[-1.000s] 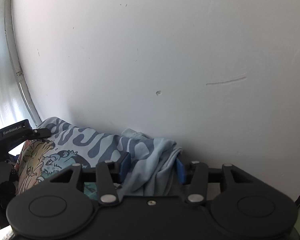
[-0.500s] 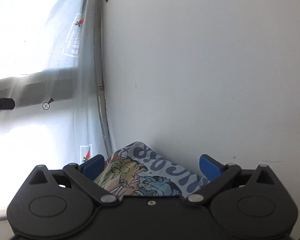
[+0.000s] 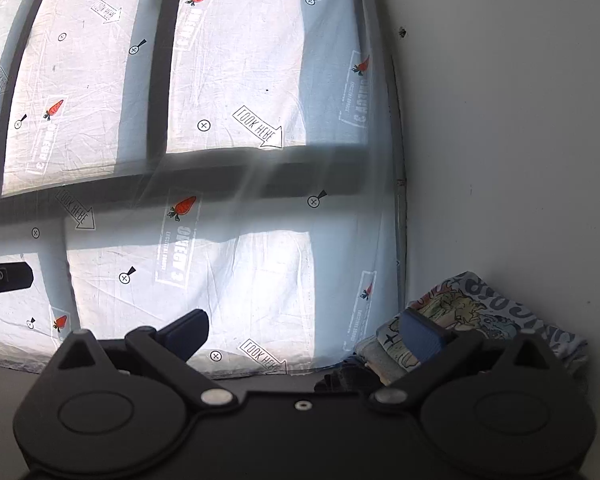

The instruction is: Fold clothes

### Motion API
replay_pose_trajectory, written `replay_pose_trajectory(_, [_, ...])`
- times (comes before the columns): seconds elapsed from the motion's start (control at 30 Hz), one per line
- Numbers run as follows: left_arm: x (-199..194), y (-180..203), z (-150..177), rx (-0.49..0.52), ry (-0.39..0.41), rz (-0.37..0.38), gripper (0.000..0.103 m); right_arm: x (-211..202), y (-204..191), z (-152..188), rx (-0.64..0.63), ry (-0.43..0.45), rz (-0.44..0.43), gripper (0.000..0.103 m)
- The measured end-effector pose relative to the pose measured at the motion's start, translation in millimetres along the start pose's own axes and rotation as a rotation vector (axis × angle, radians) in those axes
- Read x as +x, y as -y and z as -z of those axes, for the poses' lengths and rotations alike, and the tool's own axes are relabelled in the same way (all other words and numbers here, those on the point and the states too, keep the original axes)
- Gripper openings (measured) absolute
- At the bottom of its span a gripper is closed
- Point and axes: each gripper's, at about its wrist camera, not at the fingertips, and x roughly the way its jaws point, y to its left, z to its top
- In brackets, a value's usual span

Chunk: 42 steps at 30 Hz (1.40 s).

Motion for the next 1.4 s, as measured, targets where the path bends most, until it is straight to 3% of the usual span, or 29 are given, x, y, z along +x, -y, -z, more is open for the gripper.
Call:
replay_pose_trajectory(0.1, [-32.9,-26.0,4.3,0.062,-0.020,-0.036,0.103,-30.2,-32.3,8.0,0.006,-0.023,-0.048,0.103])
replay_pose_trajectory(0.3, [-106.9,-95.5,12.6,0.059,-0.091,-0.055,0.103,-95.8,-101.7,31.4,0.013,-0.086,-0.129,0.103])
replay_pose_trajectory(0.5, [-174.7,-153.5,28.0,0.059,-0.178,-0.106,0.103,-159.4,-164.7,54.1,-0.003,-0.229,-0.251,0.103])
replay_pose_trajectory(0.7, [-231.1,-195.4,43.6,0.033,-0.284,-0.132,0.103,-217.3,-207.3,72.3,-0.042,-0.335,-0.288,0.103])
replay_pose_trajectory(1.07, [-284.6,-232.7,62.0,0.050,-0.393,-0.134,0.103,-273.1,-232.1,98.8,-0.046,-0.471,-0.231,0.103])
replay_pose_trajectory(1.4, [-301.3,-243.4,61.2,0.062,-0.396,-0.111,0.103,-299.0,-245.5,100.1,-0.070,-0.460,-0.230,0.103])
